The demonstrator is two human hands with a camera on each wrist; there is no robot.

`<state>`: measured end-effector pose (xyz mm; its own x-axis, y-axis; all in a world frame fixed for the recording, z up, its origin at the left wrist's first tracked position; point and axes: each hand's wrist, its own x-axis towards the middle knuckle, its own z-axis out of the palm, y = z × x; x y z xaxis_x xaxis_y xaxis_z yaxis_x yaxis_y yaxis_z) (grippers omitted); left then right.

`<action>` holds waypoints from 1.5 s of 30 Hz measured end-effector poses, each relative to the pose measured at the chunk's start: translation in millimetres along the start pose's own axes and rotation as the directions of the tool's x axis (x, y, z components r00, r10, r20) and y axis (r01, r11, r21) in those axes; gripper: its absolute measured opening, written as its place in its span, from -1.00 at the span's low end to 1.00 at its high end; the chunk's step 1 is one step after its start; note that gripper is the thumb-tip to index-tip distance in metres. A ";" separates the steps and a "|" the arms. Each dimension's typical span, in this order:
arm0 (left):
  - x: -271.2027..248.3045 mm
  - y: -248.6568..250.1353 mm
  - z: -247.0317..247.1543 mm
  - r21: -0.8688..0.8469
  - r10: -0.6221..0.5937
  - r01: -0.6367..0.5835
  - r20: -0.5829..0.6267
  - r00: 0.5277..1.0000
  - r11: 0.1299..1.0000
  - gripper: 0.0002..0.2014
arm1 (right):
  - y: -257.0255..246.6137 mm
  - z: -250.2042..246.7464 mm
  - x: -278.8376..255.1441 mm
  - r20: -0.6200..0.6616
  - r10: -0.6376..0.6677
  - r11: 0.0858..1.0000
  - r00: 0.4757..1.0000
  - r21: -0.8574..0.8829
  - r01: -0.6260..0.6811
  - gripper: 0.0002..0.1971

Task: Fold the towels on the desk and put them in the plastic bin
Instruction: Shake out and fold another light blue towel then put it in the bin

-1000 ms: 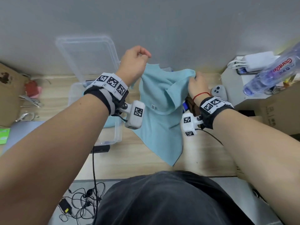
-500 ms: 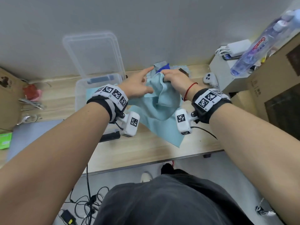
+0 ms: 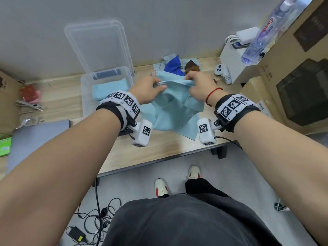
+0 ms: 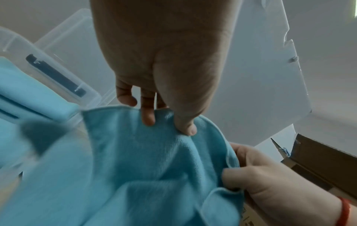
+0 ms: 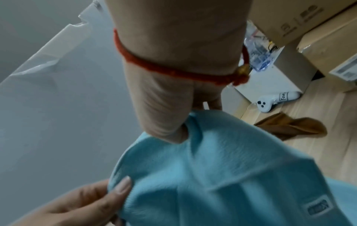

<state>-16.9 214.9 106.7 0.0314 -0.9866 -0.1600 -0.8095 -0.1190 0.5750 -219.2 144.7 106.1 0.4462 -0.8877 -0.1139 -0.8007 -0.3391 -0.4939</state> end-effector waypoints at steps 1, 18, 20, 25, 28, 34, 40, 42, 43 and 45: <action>-1.4 1.5 -3.3 0.014 0.003 -0.002 -0.031 1.000 1.000 -0.68 | 1.6 -2.7 -3.1 -0.012 0.015 0.999 1.000 -0.042 -0.016 -0.72; -3.7 11.0 -39.2 0.258 -0.133 0.157 -0.105 0.985 0.953 -0.59 | 56.0 -76.5 3.1 -0.370 0.053 0.998 0.928 -0.011 -0.061 -0.60; -1.5 10.8 -42.9 0.238 -0.155 0.209 -0.225 0.962 0.949 -0.62 | 60.9 -83.5 6.7 -0.397 0.059 0.998 0.916 0.059 -0.038 -0.64; 1.0 17.2 -63.1 0.150 -0.191 0.287 -0.459 0.868 0.946 -0.46 | 64.2 -105.1 16.0 -0.496 0.003 0.991 0.868 0.121 0.066 -0.74; -1.0 29.9 -74.8 0.120 -0.196 0.310 -0.554 0.809 0.943 -0.60 | 60.6 -112.7 21.1 -0.521 0.003 0.966 0.854 0.223 0.133 -0.76; 0.3 29.0 -72.9 0.094 -0.193 0.265 -0.467 0.863 0.960 -0.88 | 65.3 -109.4 26.8 -0.505 0.071 0.962 0.860 0.263 0.076 -0.76; -3.8 12.9 -62.3 -0.036 -0.291 0.301 -0.396 0.871 0.953 -0.62 | 86.8 -92.0 24.4 -0.427 0.104 0.977 0.899 0.215 -0.011 -0.77; -4.4 11.1 -61.3 -0.117 -0.317 0.295 -0.406 0.857 0.948 -0.65 | 88.3 -89.4 21.5 -0.433 0.119 0.978 0.894 0.206 -0.030 -0.77; -4.6 10.9 -61.3 -0.146 -0.319 0.284 -0.417 0.851 0.948 -0.68 | 87.8 -88.5 20.2 -0.431 0.131 0.977 0.893 0.208 -0.043 -0.76; -3.9 9.3 -60.7 -0.156 -0.294 0.250 -0.459 0.838 0.956 -0.70 | 86.0 -86.8 18.5 -0.416 0.150 0.973 0.897 0.221 -0.060 -0.75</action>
<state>11.1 210.9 161.4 0.5334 -0.8433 0.0650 -0.6743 -0.3776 0.6347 -314.4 72.1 136.3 0.1139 -0.9765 0.1827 -0.7176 -0.2081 -0.6646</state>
